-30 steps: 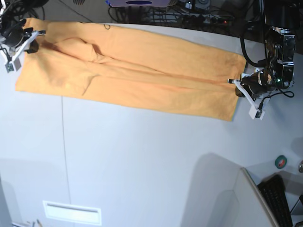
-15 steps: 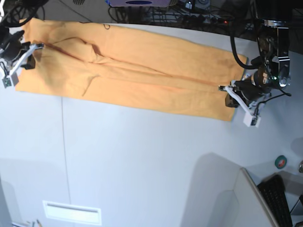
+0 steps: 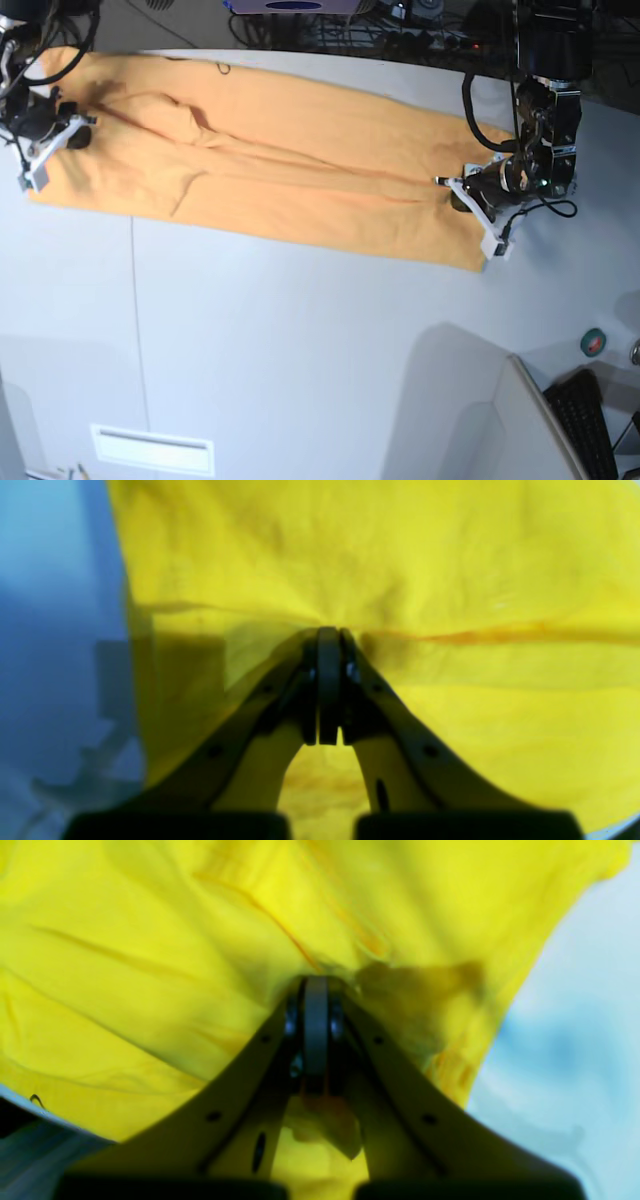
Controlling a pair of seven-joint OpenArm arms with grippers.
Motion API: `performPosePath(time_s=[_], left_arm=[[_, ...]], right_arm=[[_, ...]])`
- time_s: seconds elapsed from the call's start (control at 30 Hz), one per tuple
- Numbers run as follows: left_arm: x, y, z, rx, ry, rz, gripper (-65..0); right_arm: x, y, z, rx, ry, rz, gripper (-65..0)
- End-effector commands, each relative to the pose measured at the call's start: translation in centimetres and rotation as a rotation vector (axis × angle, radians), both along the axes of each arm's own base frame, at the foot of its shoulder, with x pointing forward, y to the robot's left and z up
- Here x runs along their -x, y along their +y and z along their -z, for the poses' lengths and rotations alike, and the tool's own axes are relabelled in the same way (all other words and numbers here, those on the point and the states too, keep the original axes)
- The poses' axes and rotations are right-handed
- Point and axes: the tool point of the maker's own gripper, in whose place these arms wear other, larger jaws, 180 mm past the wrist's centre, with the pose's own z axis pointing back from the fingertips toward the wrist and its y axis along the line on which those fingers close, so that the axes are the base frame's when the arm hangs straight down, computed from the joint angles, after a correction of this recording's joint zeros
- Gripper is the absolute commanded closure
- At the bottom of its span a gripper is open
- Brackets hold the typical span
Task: Layout the t-shirt on the table in an organized manner, then fold the t-shirt properly
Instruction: 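Regrasp the strip ends with both grippers and pull it taut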
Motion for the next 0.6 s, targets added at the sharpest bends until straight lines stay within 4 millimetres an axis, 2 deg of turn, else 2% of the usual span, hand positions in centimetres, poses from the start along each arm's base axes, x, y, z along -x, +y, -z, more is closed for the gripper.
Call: performPosePath(time_s=[0.0,0.07,0.2,0.4,0.5,0.57], left_arm=[[-0.3,1.5,0.1,-0.056,-0.002,-0.020,0.0],[-1.3,2.2,0.2,-0.063,-0.026,-0.036,0.0],[-3.5,3.2,0.3,-0.054,-0.027,-0.082,0.0],[-7.2,3.3,-1.7,-0.048,-0.082,-0.088,0.0],[-7.8,3.3,-2.3,-0.040,-0.098,-0.097,0.0],[-8.4,3.3,-3.3,-0.044,-0.133,-0.089,0.0]], right_arm=[[-1.7,-1.0,-0.6,0.018,-0.032,0.012,0.0],[-3.9,-1.6,-0.9,0.008,-0.071,0.036,0.0],[-7.9,-0.5,-0.3,0.004,-0.104,0.003,0.0],[-11.3,-0.4,-0.6,0.104,-0.100,-0.072,0.0],[-12.4,-0.5,-1.3,0.129,-0.115,-0.088,0.0],[-13.0,-0.7,-1.9,0.137,-0.131,-0.089,0.0]])
